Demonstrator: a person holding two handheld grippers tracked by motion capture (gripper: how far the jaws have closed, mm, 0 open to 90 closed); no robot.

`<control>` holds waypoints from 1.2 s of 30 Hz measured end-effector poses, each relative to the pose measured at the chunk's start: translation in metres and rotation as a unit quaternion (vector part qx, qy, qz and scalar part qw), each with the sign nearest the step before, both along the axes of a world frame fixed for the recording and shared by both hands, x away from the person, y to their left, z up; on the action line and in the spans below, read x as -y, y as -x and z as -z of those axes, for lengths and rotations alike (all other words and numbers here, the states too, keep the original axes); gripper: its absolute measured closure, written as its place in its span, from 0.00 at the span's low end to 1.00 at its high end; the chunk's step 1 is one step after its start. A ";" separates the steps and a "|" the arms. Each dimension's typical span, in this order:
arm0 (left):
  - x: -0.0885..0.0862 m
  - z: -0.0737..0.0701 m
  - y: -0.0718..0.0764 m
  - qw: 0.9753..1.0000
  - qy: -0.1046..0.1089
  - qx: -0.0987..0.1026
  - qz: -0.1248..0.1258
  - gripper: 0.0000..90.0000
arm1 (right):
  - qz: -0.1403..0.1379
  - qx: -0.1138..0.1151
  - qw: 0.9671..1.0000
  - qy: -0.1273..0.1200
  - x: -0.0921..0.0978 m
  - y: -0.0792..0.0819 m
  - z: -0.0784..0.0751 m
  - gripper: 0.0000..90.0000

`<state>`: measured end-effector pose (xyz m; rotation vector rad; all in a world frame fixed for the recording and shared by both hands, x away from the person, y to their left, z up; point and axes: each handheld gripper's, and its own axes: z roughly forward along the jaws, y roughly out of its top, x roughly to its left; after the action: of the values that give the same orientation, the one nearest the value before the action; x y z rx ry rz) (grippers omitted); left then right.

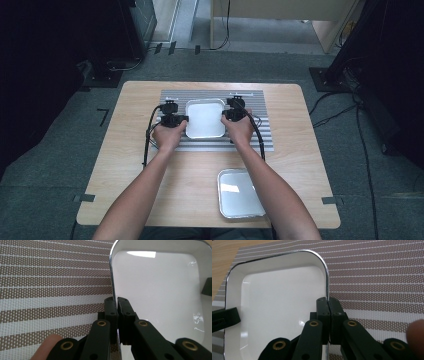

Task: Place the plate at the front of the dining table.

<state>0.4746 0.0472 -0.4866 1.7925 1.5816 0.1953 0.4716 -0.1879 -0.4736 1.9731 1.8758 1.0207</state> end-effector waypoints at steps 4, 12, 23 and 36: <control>0.002 -0.002 -0.006 1.000 -0.021 0.001 0.007 0.98 | 0.004 -0.006 1.000 -0.003 -0.001 -0.007 0.004 1.00; 0.009 -0.002 -0.022 1.000 -0.028 -0.010 0.003 0.98 | 0.018 -0.014 1.000 -0.014 0.003 -0.017 0.010 1.00; 0.015 0.007 -0.032 0.999 -0.031 -0.025 0.000 0.97 | 0.022 -0.023 0.999 -0.014 0.008 -0.027 0.024 0.99; 0.021 0.011 -0.035 0.999 -0.033 -0.021 -0.001 0.96 | 0.014 -0.008 1.000 0.009 0.011 -0.030 0.030 0.97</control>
<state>0.5093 0.0266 -0.4971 1.8570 1.6229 0.2132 0.5011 -0.1990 -0.5033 1.9977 1.8544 0.9800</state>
